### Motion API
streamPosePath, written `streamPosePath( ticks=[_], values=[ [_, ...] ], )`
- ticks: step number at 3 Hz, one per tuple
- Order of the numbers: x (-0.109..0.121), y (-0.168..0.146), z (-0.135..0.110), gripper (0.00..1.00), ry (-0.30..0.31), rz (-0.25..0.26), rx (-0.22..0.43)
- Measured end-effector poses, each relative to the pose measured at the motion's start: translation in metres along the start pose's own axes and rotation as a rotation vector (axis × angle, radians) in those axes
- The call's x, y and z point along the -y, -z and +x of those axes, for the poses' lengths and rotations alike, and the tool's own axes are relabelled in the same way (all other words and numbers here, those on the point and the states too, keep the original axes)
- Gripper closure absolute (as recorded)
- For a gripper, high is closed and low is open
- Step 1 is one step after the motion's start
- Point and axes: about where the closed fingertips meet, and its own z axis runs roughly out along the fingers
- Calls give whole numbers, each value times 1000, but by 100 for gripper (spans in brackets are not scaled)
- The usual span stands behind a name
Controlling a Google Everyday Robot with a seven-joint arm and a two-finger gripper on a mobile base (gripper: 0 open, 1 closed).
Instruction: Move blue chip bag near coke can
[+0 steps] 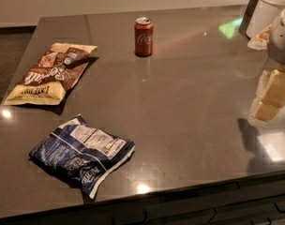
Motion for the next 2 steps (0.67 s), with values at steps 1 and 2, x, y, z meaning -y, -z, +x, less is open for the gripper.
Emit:
streamPosePath(
  ticks=[1,2],
  values=[
    [0,0,0,0,0,0,0],
    [-1,1,-4,0,10,5,5]
  ],
)
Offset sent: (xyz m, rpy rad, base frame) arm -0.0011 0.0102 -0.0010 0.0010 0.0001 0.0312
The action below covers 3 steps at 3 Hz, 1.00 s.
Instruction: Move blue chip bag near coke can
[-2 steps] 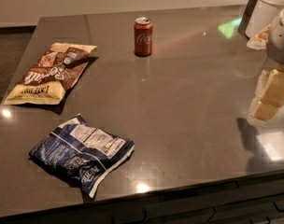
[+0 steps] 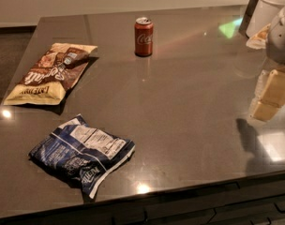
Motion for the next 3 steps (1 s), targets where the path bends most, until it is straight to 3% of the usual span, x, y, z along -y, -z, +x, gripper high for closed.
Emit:
streamPosePath(
  ticks=[1,3],
  values=[
    [-10,0,-26,0,24,-16,37],
    [-47,-17,-106,0,32,-40,122]
  ],
)
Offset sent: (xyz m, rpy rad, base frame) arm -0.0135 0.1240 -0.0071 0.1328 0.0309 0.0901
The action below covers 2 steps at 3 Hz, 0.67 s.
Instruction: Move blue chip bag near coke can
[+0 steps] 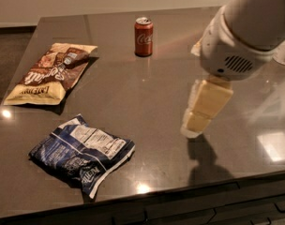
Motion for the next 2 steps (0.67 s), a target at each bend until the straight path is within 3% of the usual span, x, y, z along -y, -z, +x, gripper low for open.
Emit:
streamPosePath(
  ticks=[1,2],
  values=[
    [-48,-48,-56,0,7,-6,43],
    [-48,-48,-56,0,7,-5,43]
  ],
)
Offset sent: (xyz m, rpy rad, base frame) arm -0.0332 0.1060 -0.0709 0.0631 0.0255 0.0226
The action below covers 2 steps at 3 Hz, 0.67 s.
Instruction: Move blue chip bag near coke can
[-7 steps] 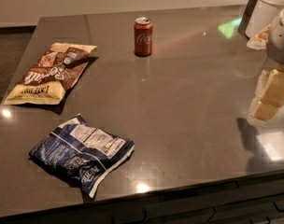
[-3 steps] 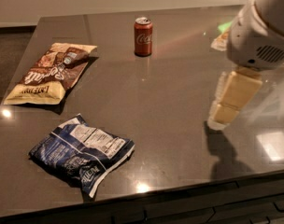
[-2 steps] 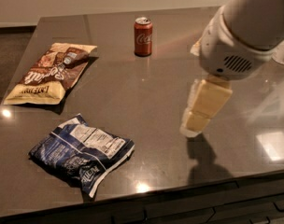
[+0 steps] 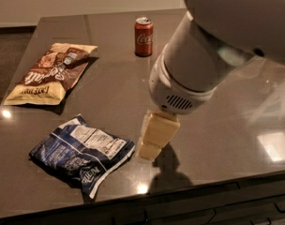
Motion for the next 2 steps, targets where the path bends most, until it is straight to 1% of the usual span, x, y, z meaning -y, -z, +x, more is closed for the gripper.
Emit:
streamPosePath(
  ticks=[1,2],
  values=[
    [-13,-8,-16,0,32,-7,0],
    [-28,-30,-38,0,60,-20,14]
  ],
)
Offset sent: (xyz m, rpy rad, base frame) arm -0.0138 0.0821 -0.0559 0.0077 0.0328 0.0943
